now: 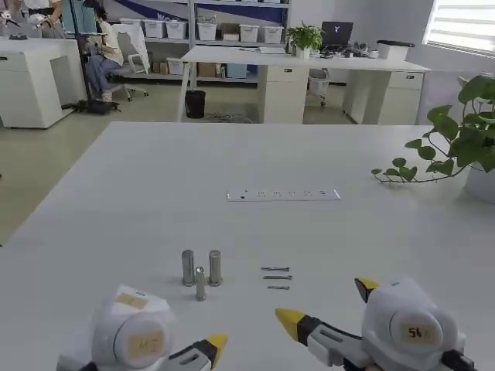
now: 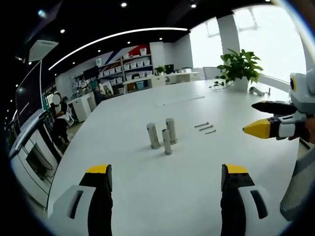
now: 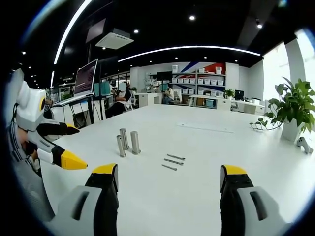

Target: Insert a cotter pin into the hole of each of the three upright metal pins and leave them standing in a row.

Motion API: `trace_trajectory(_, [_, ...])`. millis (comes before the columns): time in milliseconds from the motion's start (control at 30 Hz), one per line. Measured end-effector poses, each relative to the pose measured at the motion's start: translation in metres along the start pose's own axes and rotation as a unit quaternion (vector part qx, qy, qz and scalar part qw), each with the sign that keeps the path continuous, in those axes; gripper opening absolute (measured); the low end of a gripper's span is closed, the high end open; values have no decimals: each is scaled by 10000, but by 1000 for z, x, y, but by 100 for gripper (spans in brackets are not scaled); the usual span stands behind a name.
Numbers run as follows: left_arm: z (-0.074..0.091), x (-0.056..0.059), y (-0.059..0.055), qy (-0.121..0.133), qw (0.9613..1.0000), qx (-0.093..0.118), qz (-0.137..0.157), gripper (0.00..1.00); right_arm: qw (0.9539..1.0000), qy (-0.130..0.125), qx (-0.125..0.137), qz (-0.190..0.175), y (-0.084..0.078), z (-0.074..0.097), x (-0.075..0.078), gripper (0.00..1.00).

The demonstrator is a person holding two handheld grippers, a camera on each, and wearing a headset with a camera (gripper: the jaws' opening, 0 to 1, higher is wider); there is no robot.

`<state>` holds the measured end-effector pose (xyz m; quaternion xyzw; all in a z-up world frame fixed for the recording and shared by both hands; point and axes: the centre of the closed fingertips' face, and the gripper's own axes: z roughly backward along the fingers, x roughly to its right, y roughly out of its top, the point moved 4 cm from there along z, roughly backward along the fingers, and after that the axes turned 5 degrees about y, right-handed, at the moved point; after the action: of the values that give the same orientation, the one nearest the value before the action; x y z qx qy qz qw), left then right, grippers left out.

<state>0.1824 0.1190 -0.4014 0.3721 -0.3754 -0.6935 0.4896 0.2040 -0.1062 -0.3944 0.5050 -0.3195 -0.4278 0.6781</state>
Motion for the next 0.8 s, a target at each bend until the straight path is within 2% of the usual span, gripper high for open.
trace_trajectory(467, [-1,2,-2,-25,10000,-35,28,92,10000,74,11,-51,-4,-3,-3,91])
trace_trajectory(800, [-1,3,0,-45,10000,5,33,93,9999,101,6,-33,-4,-4,-3,91])
